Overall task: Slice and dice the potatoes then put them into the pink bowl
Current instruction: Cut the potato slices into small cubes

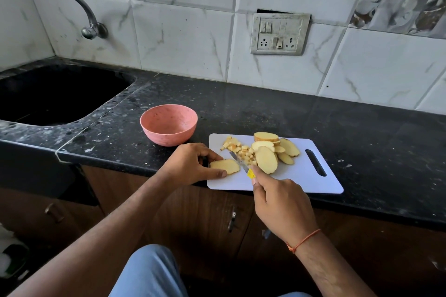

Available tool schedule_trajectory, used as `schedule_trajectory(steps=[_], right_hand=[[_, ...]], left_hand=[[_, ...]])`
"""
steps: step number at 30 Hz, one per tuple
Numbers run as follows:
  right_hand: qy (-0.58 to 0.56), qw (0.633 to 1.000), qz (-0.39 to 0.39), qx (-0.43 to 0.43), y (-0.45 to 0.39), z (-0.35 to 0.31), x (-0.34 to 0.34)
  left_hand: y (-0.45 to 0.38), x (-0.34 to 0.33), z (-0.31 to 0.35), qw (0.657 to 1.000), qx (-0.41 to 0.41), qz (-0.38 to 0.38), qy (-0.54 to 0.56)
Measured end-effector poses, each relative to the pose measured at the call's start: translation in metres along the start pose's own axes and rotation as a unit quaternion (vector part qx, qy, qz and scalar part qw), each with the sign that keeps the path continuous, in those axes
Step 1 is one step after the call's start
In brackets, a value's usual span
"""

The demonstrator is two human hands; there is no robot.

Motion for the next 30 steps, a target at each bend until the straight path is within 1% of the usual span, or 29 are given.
schedule_trajectory(steps=[5,11,15,22,30], right_hand=[[0.024,0.999,-0.031,-0.010,0.000,-0.003,-0.006],[0.044,0.998,-0.045,-0.011,-0.011,-0.008,-0.012],[0.061,0.996,-0.062,-0.017,-0.015,-0.012,-0.019],[0.081,0.993,-0.081,-0.019,0.012,-0.020,-0.015],[0.070,0.992,-0.102,-0.030,0.039,-0.019,-0.002]], left_hand=[[0.001,-0.001,-0.001,1.000,0.006,0.005,0.006],[-0.003,-0.004,-0.004,1.000,0.012,-0.019,0.003],[-0.003,-0.004,-0.003,1.000,0.015,-0.019,0.006],[-0.001,-0.003,-0.003,1.000,0.021,-0.009,0.007],[0.001,-0.001,-0.001,1.000,0.025,-0.007,0.007]])
Point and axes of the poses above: each hand's wrist, its own y-axis away from the middle knuckle, its own x-axis out of the back of the hand, z = x × y, the point moved 10 cm from there along -y, towards the middle knuckle, and after that the axes turned 15 degrees about -y, right-handed, at the moved point
